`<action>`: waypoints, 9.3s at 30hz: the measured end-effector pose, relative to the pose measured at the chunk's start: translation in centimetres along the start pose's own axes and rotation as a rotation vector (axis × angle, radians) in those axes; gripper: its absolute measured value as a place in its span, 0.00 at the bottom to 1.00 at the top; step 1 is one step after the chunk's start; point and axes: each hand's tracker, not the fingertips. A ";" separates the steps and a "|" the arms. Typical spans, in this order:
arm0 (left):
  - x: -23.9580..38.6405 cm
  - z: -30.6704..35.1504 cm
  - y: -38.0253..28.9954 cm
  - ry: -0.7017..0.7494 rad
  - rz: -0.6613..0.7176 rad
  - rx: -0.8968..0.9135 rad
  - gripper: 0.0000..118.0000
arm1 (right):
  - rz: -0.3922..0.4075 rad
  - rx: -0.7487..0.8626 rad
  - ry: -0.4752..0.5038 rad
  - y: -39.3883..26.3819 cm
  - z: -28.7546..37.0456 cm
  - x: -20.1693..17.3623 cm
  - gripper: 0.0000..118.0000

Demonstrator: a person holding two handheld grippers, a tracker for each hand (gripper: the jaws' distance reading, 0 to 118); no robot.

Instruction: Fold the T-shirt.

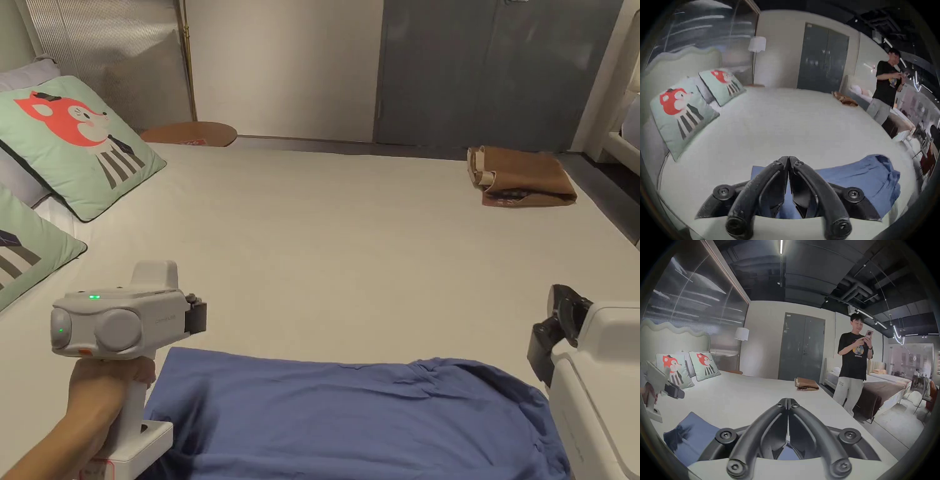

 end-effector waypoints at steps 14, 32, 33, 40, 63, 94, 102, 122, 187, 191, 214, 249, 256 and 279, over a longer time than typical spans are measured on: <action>-4.1 -14.0 -2.1 0.098 0.061 -0.280 0.66 | 0.026 -0.156 -0.019 -5.6 -8.2 0.4 0.00; 0.3 -7.5 -1.6 0.091 -0.155 -0.135 0.01 | 0.016 -0.704 0.125 -13.8 -20.5 4.9 0.97; 0.3 -7.1 -1.5 0.084 -0.154 -0.131 0.01 | 0.054 -0.743 0.118 -14.5 -21.0 4.7 0.96; -0.1 -5.5 -1.5 0.059 -0.125 -0.115 0.01 | 0.042 -0.819 0.105 -16.7 -22.7 4.2 0.31; -3.5 5.5 -7.3 0.077 -0.009 -0.047 0.01 | -0.300 -0.558 0.171 -7.5 -3.6 11.8 0.01; -3.5 11.5 -15.8 -0.012 0.169 -0.106 0.92 | -0.297 -0.531 -0.046 -11.0 7.6 8.5 0.99; 3.2 17.8 -7.9 -0.027 0.062 0.502 0.92 | -0.163 -0.063 0.001 -1.3 7.2 3.6 1.00; 7.3 18.4 -6.3 0.005 -0.093 0.675 0.00 | 0.011 0.108 -0.039 2.8 7.5 -1.3 0.00; -8.1 11.9 -11.1 -0.196 0.224 -0.241 0.03 | 0.005 -0.024 -0.024 -1.7 4.8 0.3 0.00; -0.9 10.4 -10.4 -0.248 0.147 -0.276 0.03 | 0.002 -0.020 -0.028 -1.7 5.3 0.9 0.00; 8.7 7.5 -13.1 -0.366 0.112 -0.149 0.91 | 0.013 -0.035 -0.059 -1.5 6.6 3.3 0.00; 18.1 6.8 -19.6 -0.331 -0.061 -0.116 0.00 | 0.025 -0.055 -0.093 -1.7 7.0 5.7 0.00; 8.6 8.6 -14.2 -0.625 0.209 -0.106 0.02 | 0.020 -0.056 -0.072 -1.6 6.9 4.6 0.00; -6.9 1.3 -19.4 -0.552 0.533 -0.321 0.52 | 0.039 -0.101 -0.037 -2.1 6.3 2.0 0.00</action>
